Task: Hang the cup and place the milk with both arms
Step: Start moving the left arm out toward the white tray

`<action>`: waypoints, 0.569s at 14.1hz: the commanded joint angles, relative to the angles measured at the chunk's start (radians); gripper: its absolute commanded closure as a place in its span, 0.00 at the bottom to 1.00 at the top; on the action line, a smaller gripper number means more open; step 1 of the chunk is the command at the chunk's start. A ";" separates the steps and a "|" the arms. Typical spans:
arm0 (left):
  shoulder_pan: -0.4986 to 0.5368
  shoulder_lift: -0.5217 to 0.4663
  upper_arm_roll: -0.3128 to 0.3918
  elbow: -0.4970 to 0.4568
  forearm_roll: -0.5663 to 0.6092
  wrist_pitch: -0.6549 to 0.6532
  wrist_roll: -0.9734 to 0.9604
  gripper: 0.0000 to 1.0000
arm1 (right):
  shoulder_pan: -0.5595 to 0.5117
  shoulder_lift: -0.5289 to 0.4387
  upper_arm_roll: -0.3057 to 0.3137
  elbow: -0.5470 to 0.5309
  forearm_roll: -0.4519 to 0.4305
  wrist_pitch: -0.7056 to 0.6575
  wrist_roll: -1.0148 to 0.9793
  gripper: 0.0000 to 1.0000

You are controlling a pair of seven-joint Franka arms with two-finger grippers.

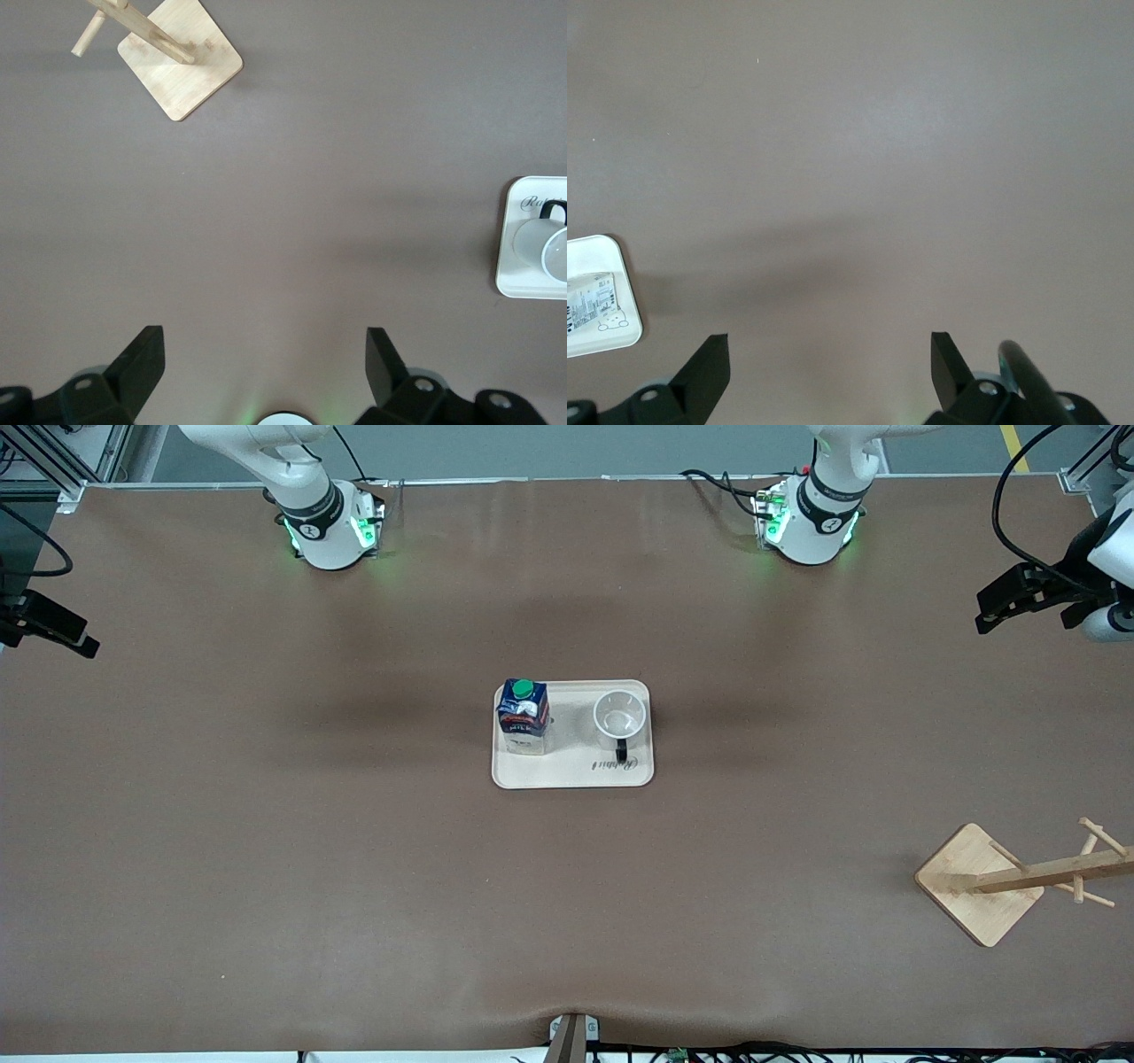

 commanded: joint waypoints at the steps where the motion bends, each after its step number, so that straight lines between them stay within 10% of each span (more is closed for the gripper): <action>1: 0.003 0.015 0.000 0.029 -0.003 -0.024 0.009 0.00 | -0.008 0.009 0.004 0.020 -0.005 -0.013 0.004 0.00; 8: -0.012 0.061 -0.012 0.052 -0.003 -0.023 -0.009 0.00 | -0.008 0.009 0.004 0.021 -0.004 -0.012 0.004 0.00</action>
